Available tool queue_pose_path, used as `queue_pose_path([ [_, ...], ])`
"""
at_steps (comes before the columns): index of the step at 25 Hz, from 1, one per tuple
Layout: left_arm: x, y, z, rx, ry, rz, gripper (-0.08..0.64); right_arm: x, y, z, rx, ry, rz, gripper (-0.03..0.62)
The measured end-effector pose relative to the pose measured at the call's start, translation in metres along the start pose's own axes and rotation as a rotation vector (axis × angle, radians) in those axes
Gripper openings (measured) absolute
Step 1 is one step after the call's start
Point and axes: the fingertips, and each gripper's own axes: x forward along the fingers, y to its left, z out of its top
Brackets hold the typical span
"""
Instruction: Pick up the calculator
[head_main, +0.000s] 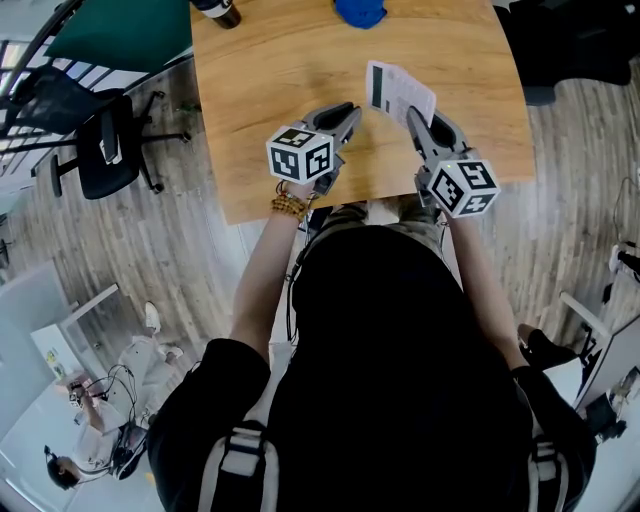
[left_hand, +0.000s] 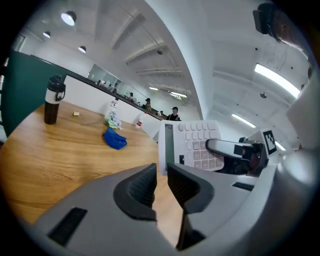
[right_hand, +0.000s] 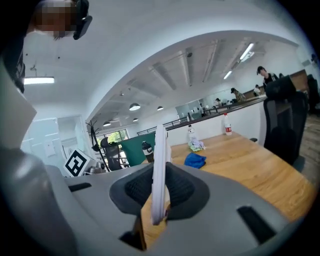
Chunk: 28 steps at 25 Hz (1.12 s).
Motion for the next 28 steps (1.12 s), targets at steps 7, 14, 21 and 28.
queue_pose_path([
  [7,-0.023,0.002,0.033,0.167,-0.096,0.159,0.075,0.002,0.021,0.042,-0.195,-0.104,-0.046,0.064],
  [14,-0.048,-0.003,0.072,0.291,-0.218,0.301,0.064,0.007,0.037,0.063,-0.319,-0.18,-0.122,0.064],
  [21,-0.072,0.007,0.083,0.295,-0.297,0.447,0.058,0.012,0.057,0.064,-0.386,-0.194,-0.127,0.064],
  [28,-0.085,0.018,0.073,0.338,-0.277,0.526,0.055,0.024,0.072,0.041,-0.419,-0.153,-0.106,0.064],
])
